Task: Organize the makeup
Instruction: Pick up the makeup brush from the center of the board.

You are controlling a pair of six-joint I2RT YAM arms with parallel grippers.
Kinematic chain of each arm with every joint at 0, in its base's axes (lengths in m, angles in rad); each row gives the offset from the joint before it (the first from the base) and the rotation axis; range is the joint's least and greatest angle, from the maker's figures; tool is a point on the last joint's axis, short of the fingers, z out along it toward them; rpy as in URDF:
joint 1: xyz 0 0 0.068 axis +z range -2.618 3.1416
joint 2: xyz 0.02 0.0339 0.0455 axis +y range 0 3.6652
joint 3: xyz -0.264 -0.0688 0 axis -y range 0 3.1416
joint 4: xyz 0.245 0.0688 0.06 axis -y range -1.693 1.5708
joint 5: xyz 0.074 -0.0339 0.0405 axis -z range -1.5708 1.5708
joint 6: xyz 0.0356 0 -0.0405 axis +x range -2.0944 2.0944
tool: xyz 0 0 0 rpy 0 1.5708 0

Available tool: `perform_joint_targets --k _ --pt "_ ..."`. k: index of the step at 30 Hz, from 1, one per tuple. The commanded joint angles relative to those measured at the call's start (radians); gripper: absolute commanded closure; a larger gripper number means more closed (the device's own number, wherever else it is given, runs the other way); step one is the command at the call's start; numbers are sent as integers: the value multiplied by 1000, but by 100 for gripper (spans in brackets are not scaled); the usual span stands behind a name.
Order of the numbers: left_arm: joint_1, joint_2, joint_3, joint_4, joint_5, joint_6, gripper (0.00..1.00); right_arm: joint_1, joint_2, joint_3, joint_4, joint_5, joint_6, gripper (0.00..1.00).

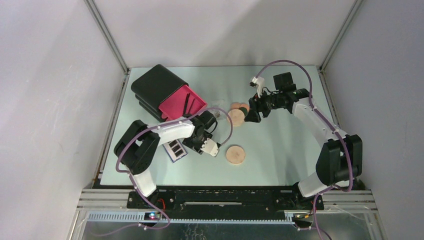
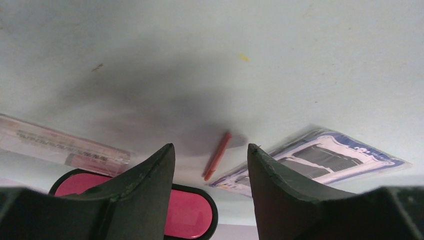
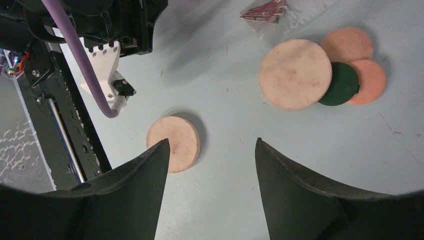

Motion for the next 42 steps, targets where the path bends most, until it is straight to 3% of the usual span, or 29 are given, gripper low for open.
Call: perform_joint_targets --k 1,24,42 --pt "4 -35 -37 -20 -3 9 39 5 7 7 1 5 -23 28" --pt "8 67 -16 -26 -9 42 58 8 8 7 -1 15 -31 28" --pt "-20 -37 -61 90 102 -99 97 4 -3 6 -1 18 -32 28"
